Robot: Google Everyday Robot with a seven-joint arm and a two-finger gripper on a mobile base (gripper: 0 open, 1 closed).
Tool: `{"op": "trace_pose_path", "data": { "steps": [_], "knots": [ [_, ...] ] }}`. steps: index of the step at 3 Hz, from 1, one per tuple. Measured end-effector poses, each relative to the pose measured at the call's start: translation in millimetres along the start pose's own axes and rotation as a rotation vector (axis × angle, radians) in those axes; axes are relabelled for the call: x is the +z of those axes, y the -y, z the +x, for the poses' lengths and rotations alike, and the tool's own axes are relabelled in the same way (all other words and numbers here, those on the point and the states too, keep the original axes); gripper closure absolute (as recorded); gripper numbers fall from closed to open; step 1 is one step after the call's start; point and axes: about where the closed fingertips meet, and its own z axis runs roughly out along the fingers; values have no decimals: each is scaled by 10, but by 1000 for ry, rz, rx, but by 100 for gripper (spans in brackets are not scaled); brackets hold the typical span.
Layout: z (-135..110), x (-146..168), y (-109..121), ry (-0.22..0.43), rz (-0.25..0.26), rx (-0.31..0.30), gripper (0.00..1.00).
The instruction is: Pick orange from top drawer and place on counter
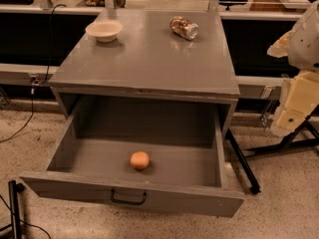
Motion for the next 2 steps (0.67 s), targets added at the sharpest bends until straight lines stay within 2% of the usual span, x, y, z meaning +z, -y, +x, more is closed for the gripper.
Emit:
{"op": "trace_pose_path", "data": {
  "steps": [1, 2],
  "knots": [
    [0, 0, 0, 0, 0, 0, 0],
    [-220, 110, 49, 70, -1, -1, 0]
  ]
}}
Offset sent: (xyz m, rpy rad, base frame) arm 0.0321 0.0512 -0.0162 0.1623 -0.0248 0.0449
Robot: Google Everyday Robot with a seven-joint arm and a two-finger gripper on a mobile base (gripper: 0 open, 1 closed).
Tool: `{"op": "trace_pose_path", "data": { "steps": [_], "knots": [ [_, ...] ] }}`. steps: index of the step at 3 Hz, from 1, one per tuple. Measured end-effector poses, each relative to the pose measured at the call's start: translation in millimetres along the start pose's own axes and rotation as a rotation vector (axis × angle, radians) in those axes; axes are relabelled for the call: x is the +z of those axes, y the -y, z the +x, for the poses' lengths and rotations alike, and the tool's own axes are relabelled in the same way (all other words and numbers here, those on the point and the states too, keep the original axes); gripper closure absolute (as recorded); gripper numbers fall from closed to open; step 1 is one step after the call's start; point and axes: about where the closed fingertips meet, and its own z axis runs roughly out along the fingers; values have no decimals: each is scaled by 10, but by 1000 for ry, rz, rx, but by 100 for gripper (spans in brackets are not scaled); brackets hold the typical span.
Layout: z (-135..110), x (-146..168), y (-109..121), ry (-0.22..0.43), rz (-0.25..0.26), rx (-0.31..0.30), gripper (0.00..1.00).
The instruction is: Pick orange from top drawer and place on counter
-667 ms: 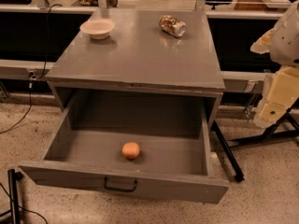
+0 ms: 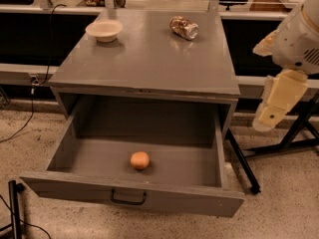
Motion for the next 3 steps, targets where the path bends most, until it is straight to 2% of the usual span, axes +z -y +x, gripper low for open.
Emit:
{"op": "trace_pose_path", "data": {
  "steps": [1, 2, 3],
  "knots": [
    [-483, 274, -33, 141, -4, -57, 0],
    [-1052, 642, -36, 263, -11, -183, 0],
    [-1097, 640, -16, 272, 2, -199, 0]
  ]
}}
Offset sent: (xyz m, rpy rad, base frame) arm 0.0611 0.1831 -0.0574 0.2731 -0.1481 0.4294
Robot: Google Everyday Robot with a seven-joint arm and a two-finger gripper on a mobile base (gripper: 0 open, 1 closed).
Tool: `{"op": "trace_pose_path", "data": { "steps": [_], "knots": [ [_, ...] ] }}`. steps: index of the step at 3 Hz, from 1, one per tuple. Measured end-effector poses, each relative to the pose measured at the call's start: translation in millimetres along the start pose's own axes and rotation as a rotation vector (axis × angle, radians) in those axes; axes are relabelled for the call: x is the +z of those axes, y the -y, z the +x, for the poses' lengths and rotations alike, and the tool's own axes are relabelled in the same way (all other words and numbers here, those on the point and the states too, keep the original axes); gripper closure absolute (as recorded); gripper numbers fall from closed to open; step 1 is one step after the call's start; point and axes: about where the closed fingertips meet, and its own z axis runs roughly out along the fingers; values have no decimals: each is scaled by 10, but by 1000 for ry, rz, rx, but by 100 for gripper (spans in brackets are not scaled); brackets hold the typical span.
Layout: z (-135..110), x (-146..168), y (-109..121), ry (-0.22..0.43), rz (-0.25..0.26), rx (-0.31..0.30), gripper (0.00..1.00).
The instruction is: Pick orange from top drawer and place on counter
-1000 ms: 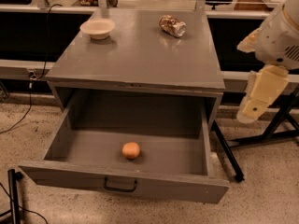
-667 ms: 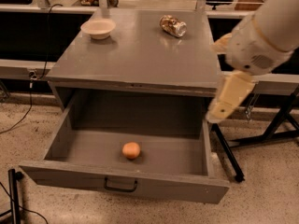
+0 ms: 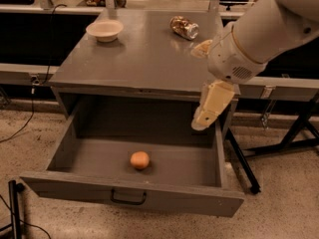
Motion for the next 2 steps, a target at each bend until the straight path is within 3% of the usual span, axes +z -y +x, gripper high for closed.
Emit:
{"op": "trace_pose_path", "data": {
  "steps": [1, 2],
  "knots": [
    [-42, 181, -32, 20, -69, -18, 0],
    [-13, 580, -123, 73, -122, 4, 0]
  ]
}}
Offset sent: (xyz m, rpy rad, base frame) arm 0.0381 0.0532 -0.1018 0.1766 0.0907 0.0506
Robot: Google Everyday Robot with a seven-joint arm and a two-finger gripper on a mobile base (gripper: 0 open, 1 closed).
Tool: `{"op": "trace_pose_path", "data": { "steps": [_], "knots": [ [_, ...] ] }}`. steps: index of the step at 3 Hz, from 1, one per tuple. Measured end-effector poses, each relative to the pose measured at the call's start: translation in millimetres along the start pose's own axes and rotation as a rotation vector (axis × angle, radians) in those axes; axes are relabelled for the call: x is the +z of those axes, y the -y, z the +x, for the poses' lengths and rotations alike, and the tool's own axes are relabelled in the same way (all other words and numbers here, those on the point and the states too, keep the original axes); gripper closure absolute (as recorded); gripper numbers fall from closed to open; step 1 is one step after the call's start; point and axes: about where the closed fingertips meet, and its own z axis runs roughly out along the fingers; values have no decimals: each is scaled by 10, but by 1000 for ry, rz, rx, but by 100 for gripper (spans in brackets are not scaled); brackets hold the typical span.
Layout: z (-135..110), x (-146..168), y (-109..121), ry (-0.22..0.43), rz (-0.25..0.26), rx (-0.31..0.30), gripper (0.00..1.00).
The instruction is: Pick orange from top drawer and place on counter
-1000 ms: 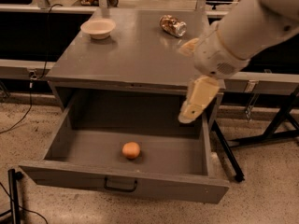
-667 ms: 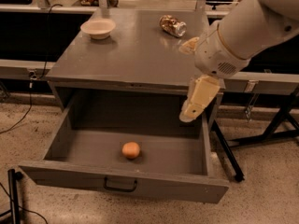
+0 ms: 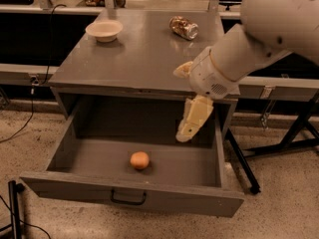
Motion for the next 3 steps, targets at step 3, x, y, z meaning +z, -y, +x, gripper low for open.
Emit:
{"op": "trace_pose_path", "data": {
  "steps": [3],
  "knots": [
    [82, 1043, 87, 211, 92, 66, 0]
  ]
}}
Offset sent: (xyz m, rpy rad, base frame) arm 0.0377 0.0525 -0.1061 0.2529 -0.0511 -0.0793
